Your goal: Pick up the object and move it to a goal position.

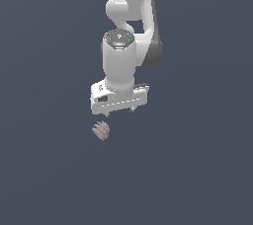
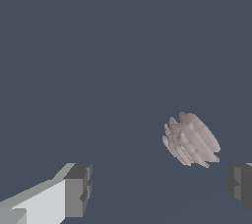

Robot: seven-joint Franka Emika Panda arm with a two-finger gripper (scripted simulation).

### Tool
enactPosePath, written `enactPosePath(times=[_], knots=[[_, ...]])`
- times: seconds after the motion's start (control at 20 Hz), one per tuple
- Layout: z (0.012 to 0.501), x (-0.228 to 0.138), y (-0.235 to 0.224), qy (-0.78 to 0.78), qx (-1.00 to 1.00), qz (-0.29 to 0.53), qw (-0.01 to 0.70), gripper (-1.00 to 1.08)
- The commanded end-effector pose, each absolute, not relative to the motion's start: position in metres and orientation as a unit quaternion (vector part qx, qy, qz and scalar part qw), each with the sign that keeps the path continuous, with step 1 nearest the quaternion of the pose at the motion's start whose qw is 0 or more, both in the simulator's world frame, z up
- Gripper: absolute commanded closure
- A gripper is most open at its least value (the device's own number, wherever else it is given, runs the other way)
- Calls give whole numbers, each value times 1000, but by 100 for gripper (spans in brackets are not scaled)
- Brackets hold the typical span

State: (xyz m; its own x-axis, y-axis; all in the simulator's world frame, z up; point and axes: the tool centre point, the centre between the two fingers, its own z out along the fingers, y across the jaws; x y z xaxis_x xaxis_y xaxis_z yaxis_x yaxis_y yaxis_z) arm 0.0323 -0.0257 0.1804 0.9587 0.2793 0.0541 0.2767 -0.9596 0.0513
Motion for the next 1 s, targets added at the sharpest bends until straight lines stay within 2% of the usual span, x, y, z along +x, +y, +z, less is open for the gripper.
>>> enactPosePath(times=[0.0, 0.95], knots=[[174, 34, -33, 167, 985, 27, 21, -92], [123, 41, -90, 363, 932, 5, 10, -92]])
